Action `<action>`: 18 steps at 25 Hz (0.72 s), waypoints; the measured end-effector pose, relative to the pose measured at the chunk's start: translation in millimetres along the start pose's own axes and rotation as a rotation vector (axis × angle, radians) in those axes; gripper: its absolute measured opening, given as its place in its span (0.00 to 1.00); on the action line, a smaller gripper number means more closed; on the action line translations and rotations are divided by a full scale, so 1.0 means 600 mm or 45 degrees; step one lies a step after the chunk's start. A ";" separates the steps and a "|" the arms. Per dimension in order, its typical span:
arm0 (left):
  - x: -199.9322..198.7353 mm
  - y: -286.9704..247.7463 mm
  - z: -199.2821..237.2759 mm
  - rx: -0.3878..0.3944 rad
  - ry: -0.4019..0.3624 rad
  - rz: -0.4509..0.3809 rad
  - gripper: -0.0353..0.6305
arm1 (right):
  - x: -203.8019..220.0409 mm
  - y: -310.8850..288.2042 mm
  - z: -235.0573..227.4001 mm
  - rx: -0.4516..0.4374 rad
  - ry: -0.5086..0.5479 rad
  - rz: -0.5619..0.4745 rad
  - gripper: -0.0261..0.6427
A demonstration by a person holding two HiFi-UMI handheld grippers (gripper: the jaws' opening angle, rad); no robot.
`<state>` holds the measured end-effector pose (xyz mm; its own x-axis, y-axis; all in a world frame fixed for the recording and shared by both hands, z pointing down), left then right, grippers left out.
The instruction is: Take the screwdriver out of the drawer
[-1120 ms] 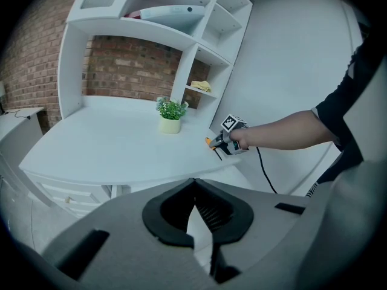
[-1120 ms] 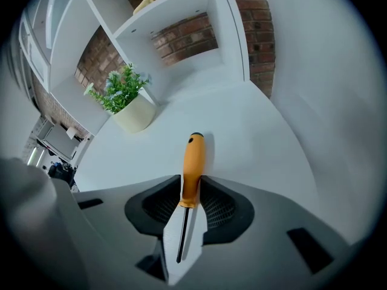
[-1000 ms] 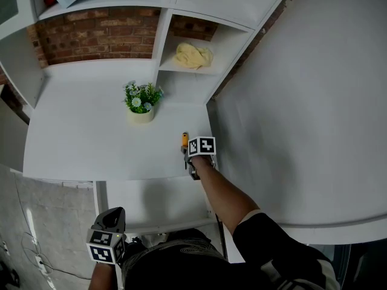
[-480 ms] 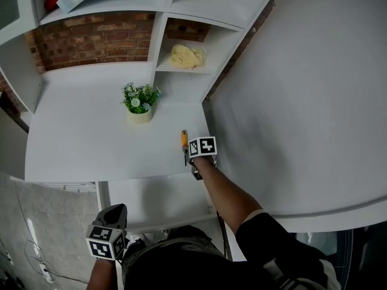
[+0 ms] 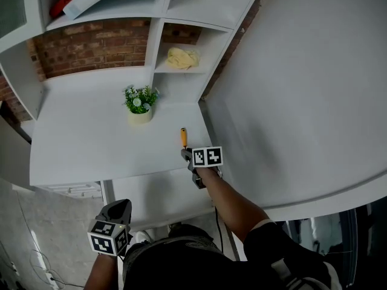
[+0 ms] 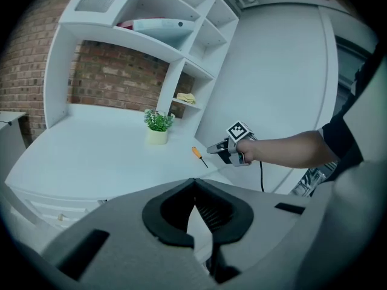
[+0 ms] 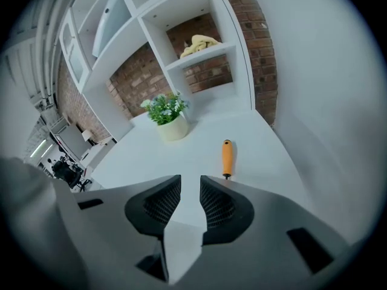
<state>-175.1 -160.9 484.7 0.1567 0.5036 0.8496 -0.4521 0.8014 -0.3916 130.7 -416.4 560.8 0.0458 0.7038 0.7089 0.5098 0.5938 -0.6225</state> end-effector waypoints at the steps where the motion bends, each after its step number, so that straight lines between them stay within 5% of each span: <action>1: -0.003 0.005 -0.002 0.011 -0.008 -0.009 0.08 | 0.004 0.014 0.012 -0.016 0.000 -0.024 0.19; 13: -0.016 0.081 -0.019 0.130 -0.090 -0.100 0.08 | 0.086 0.211 0.201 -0.233 -0.014 -0.367 0.17; 18: -0.013 0.109 -0.038 0.187 -0.172 -0.092 0.08 | 0.129 0.267 0.269 -0.297 0.017 -0.415 0.14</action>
<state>-185.8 -105.2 444.2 0.0784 0.3910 0.9171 -0.5690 0.7729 -0.2808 77.2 -203.8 462.3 -0.1399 0.4872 0.8620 0.6806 0.6797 -0.2736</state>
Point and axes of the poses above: the fingertips, and each gripper's own axes: y backward along the fingers, z to its left, x out of its underside, the point moved 10 cm from there along y, backward along the fingers, and after that the axes turned 9 degrees about -z, right-handed, at the moved point
